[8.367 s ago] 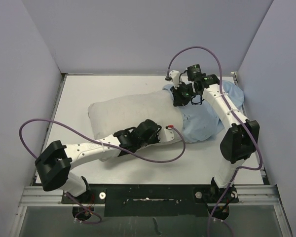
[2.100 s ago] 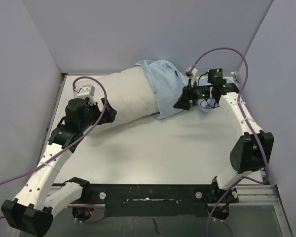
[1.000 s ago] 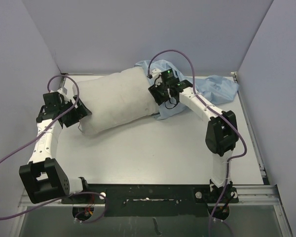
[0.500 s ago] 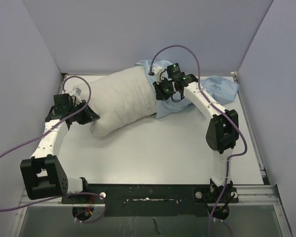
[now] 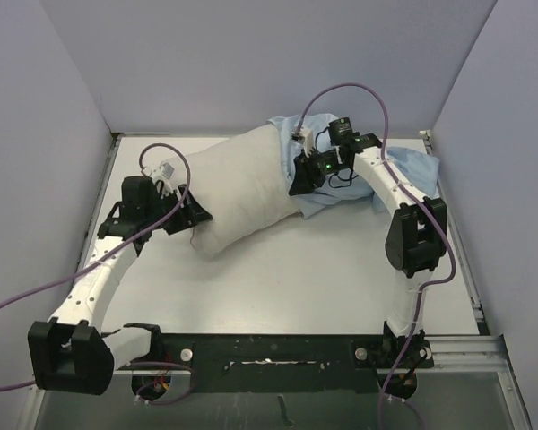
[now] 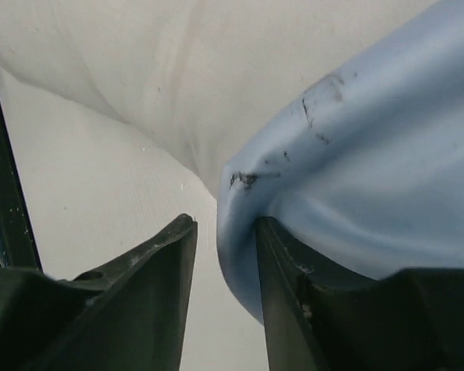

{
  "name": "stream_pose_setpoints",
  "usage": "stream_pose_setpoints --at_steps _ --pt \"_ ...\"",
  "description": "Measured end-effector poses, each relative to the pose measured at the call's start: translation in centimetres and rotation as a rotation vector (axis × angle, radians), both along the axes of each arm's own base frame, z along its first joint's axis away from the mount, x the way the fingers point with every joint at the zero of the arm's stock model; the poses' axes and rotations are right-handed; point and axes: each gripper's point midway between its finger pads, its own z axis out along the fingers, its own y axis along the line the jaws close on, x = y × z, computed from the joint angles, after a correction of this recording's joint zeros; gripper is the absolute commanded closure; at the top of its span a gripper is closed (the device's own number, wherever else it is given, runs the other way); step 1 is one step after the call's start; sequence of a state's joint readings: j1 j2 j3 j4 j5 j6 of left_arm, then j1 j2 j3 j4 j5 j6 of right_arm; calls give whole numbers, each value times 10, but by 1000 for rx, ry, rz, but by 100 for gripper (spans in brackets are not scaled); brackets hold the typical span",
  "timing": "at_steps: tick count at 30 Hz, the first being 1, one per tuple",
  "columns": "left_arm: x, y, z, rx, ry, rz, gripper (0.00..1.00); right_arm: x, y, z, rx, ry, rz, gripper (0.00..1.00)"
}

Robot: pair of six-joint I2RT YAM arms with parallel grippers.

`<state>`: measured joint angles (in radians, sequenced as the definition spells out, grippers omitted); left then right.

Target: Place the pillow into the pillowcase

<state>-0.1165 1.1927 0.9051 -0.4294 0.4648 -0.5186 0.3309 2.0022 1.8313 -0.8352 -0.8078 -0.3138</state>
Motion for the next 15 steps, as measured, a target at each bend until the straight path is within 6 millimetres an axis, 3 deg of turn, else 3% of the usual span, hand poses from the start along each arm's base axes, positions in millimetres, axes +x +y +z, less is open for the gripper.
stream_pose_setpoints --at_steps 2,5,11,13,15 --pt "-7 6 10 22 -31 24 18 -5 -11 -1 18 8 17 40" --pt "-15 14 31 48 -113 56 2 -25 -26 10 51 3 60 31" --pt "-21 21 63 63 -228 89 4 -67 -32 72 150 -154 176 19" --pt "-18 15 66 104 -218 67 4 -75 -38 86 189 -190 182 18" --pt "-13 -6 69 208 -217 0 2 -81 -51 85 227 -175 154 18"
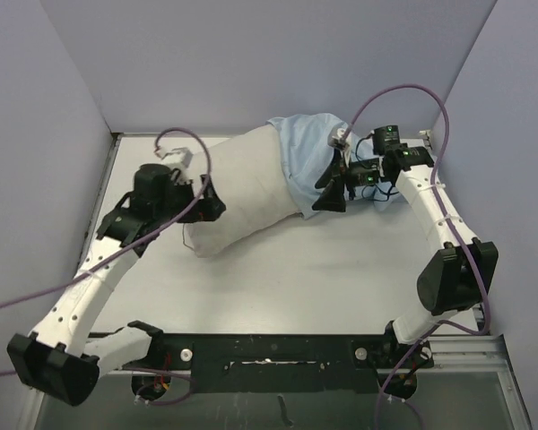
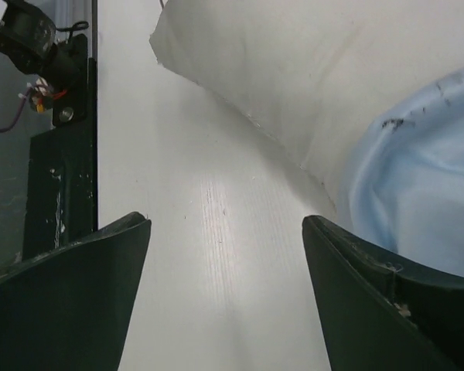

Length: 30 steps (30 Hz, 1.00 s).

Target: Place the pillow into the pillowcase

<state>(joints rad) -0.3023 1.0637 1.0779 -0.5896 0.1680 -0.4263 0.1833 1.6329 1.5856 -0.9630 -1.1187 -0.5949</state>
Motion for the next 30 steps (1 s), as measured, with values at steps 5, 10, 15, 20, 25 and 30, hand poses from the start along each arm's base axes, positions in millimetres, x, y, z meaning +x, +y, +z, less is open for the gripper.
stream_pose_setpoints --at_steps 5,10,15,20,25,30 --pt "-1 -75 6 289 -59 -207 2 -5 -31 -51 29 185 -98 18" --pt "17 -114 -15 599 -113 -324 2 -9 -42 -78 23 277 -157 18" --pt "46 -110 -72 906 -54 -405 4 -1 -47 -86 14 280 -211 18" --pt "60 -98 -114 1064 36 -483 80 4 -51 -92 -6 262 -248 20" --pt "67 -96 -114 1024 48 -491 100 8 -53 -101 -21 263 -283 21" --pt "55 -111 -115 810 89 -544 100 19 -52 -100 -27 232 -308 22"
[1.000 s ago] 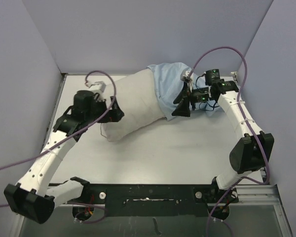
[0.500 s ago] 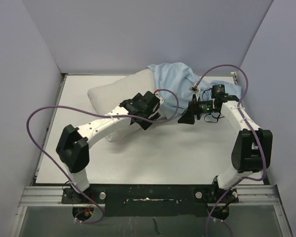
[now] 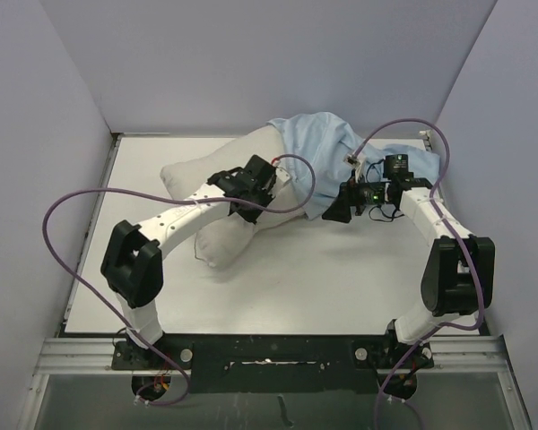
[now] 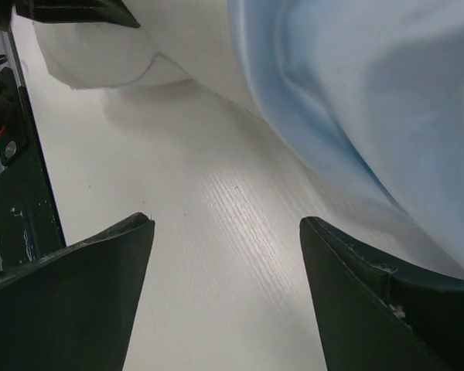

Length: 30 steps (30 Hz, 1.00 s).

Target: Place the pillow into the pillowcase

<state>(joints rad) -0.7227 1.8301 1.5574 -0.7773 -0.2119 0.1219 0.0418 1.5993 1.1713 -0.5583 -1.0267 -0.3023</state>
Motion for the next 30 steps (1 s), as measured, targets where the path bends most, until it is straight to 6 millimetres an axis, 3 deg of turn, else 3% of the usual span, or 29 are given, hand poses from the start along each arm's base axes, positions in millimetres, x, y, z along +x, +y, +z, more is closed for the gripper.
stream_pose_setpoints --at_steps 2,6,10,17,25,28,30 --pt "-7 -9 12 -153 45 23 100 3 2 1 -3 -16 1 23" --pt "-16 -27 55 -465 87 80 100 5 7 1 -17 -27 2 24" --pt "-29 -44 84 -684 141 102 100 11 5 -6 -78 -34 -31 28" --pt "-49 -67 82 -837 284 115 100 30 -15 -21 -222 -37 -166 34" --pt "-51 -73 83 -897 329 133 100 73 -33 -16 -302 -82 -306 46" --pt "-50 -72 82 -913 338 142 100 78 -31 -20 -297 -70 -312 56" --pt "-49 -71 83 -923 340 148 100 78 -30 -22 -296 -61 -310 70"
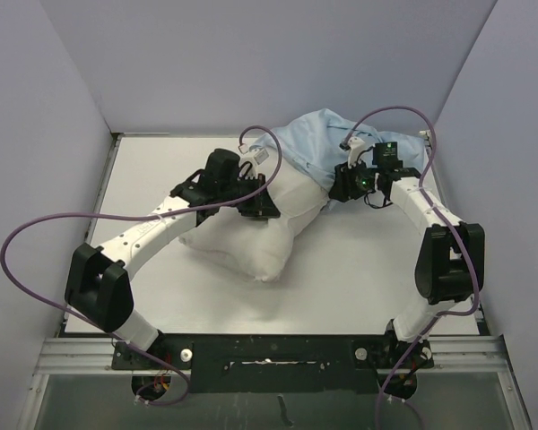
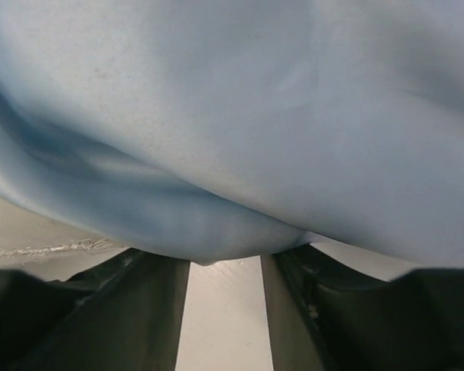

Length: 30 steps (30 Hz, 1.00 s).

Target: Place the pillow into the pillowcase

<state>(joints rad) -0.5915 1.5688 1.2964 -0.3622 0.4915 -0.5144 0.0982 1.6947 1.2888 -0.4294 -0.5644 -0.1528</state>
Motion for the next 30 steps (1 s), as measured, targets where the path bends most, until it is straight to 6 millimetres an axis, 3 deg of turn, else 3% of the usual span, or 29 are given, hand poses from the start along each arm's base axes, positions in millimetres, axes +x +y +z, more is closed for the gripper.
stream_pose_setpoints --at_steps 2,5,8,12,16,18,20,22,26,28,30 --pt "1 1 1 -11 1 4 100 0 1 -1 0 0 4 81" --pt "3 4 3 -24 7 16 100 -2 3 2 5 1 21 88" --pt "7 9 7 -45 11 31 100 -7 10 21 25 -1 97 96" --pt "18 21 13 -95 23 68 100 -14 34 95 93 -140 321 100" --pt "30 29 26 -158 26 89 100 -37 79 182 143 -353 566 100" --pt "30 27 33 -191 34 79 100 -54 103 197 174 -392 658 99" --pt "28 23 40 -226 40 64 100 -68 120 190 200 -353 696 89" --pt "30 19 46 -265 32 62 100 -69 123 169 205 -278 671 80" --pt "35 19 39 -321 37 90 100 -56 106 120 193 -105 555 59" --pt "35 20 32 -341 62 105 100 -53 100 110 216 -57 530 49" --pt "36 24 27 -365 85 120 100 -56 95 112 255 -43 533 42"
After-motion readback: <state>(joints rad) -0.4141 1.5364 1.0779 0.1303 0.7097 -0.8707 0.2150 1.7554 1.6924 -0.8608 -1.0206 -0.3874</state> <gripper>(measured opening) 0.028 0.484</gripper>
